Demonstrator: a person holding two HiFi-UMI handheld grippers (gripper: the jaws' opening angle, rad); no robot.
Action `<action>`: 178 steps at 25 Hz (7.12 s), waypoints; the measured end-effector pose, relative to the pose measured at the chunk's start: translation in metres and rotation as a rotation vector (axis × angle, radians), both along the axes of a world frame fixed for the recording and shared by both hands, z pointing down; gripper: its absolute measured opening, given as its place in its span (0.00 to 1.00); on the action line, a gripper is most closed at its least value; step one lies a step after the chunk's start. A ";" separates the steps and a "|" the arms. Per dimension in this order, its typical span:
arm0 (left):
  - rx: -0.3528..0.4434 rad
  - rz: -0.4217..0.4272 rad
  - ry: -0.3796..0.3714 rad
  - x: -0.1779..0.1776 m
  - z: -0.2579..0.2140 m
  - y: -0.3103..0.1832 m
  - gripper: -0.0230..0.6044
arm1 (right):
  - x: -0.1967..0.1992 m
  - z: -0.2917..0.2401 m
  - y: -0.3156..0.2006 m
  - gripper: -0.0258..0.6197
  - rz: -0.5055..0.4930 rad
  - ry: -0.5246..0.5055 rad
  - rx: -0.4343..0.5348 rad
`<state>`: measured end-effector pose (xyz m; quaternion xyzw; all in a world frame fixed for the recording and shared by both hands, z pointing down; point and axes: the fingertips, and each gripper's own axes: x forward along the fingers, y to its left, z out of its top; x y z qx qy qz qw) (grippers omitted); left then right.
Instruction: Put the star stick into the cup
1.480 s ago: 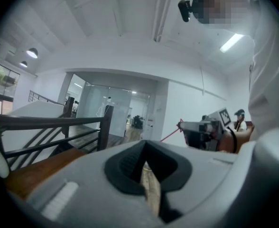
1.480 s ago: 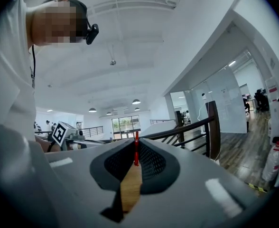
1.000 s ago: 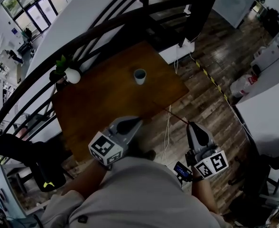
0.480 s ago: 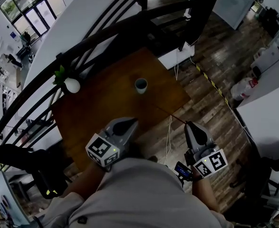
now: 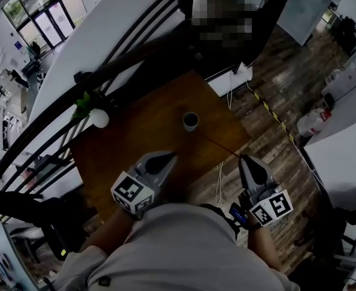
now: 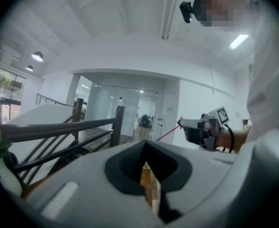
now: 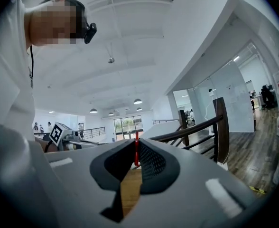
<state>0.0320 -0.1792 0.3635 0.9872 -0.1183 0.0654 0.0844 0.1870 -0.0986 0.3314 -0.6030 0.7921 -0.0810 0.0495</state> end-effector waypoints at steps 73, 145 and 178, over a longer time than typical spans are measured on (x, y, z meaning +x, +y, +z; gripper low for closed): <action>-0.193 -0.429 -0.104 0.091 0.167 -0.205 0.04 | 0.081 0.210 -0.282 0.08 -0.522 0.100 -0.364; 0.040 -0.402 -0.006 0.150 0.038 -0.078 0.04 | 0.120 0.088 -0.153 0.05 -0.493 0.242 -0.141; 0.042 -0.194 0.050 -0.019 0.022 0.079 0.04 | -0.052 0.083 0.020 0.05 -0.327 0.205 -0.145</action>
